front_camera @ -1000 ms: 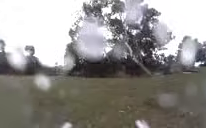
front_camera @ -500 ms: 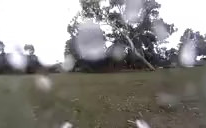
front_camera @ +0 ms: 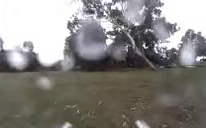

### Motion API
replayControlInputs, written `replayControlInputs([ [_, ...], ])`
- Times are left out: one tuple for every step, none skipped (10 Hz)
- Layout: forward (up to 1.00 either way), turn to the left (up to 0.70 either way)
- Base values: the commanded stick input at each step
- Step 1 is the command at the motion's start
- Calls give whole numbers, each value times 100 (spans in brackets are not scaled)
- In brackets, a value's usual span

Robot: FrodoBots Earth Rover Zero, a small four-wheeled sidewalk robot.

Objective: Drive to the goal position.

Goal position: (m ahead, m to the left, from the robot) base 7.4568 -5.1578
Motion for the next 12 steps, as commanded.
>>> replayControlInputs([
  [100, 0],
  [100, 0],
  [100, 0],
  [100, 0],
  [100, 0],
  [100, 0],
  [100, 0],
  [100, 0],
  [100, 0],
  [100, 0],
  [100, 0],
  [100, 0],
])
